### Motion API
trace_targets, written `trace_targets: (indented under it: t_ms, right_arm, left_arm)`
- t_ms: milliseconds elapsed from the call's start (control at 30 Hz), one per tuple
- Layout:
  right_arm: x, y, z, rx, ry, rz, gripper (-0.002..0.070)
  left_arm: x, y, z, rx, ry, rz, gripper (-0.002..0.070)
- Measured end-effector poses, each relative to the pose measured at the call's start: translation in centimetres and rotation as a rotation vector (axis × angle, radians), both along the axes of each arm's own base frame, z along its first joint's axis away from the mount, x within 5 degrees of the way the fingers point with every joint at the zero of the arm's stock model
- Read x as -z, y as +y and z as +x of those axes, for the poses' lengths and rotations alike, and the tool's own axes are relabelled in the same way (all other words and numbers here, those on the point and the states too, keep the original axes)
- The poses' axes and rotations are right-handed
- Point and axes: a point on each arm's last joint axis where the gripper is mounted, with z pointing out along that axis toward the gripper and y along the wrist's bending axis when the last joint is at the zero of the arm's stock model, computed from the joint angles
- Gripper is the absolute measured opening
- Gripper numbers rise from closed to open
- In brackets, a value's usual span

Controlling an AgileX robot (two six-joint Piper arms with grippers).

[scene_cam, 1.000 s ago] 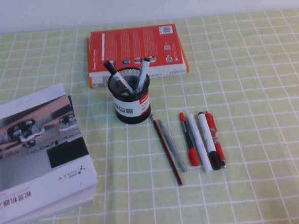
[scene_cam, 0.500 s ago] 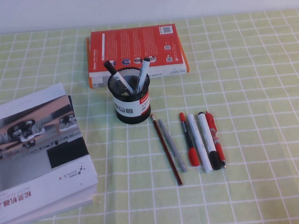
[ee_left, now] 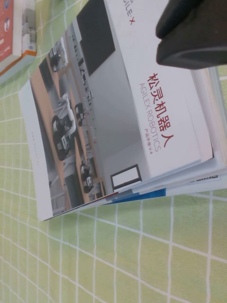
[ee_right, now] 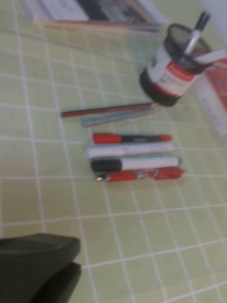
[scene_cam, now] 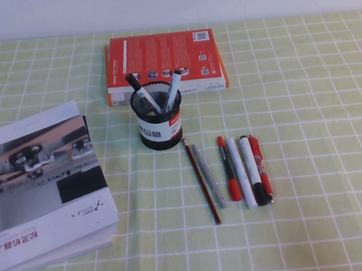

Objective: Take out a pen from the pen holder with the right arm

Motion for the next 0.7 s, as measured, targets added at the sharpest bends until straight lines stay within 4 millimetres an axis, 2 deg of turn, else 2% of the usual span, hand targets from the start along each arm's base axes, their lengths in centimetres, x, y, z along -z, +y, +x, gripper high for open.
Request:
trace_targets:
  t_ms: [167,300,500,700]
  right_arm:
    - [0.2,0.2,2.5,-0.075,0.125,-0.132,-0.0013]
    - [0.3,0.4,4.1,-0.103,0.178,-0.170,-0.0013]
    - [-0.5,1.3,7.0,-0.137,0.166,-0.207,-0.0012]
    - [-2.1,6.5,10.7,-0.266,0.046,-0.243,-0.0012]
  left_arm:
    - [0.0,0.0,0.0,0.000,0.000,0.000,-0.0005]
    - [0.0,0.0,0.0,0.000,0.000,0.000,-0.0005]
    - [0.0,0.0,0.0,0.000,0.000,0.000,-0.0005]
    - [0.0,0.0,0.0,0.000,0.000,0.000,-0.0005]
